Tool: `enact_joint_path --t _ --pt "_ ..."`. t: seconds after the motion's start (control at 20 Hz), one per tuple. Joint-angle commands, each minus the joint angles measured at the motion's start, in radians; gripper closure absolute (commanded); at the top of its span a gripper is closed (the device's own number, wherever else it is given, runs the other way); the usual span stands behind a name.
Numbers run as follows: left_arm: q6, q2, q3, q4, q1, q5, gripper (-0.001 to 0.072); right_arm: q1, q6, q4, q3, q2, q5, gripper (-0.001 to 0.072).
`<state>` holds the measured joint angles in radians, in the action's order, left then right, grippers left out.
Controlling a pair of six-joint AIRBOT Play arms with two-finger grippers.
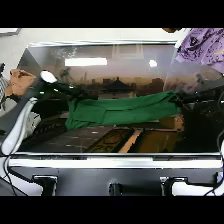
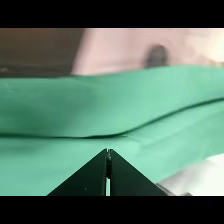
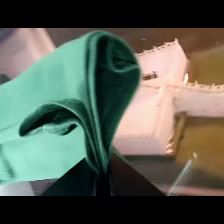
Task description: Fold the clothes and pants, and hang the long-sleeved shirts on hangers.
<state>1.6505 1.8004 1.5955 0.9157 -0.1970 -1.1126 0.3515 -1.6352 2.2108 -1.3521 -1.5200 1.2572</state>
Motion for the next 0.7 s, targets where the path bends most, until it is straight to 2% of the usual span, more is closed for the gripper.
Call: enact_joint_path --t 0.0,0.1,0.3,0.45,0.65 --pt "0.063 0.076 0.001 -0.146 -0.197 0.167 0.0687 -0.001 0.086 -0.036 -0.023 0.126 0.035 0.0686" --pt "0.06 0.127 0.003 -0.256 -0.307 0.267 0.0688 -0.001 0.162 -0.085 -0.033 0.177 0.062 0.0686" --pt "0.06 0.253 0.092 -0.393 -0.473 0.371 0.0688 -0.001 0.288 -0.214 -0.096 0.237 0.166 0.0686" --pt "0.073 0.363 0.215 -0.465 -0.548 0.383 0.0687 -0.001 0.32 -0.235 -0.134 0.266 0.201 0.0686" --pt "0.175 0.476 0.354 -0.472 -0.614 0.398 0.0688 -0.001 0.342 -0.238 -0.151 0.302 0.204 0.0686"
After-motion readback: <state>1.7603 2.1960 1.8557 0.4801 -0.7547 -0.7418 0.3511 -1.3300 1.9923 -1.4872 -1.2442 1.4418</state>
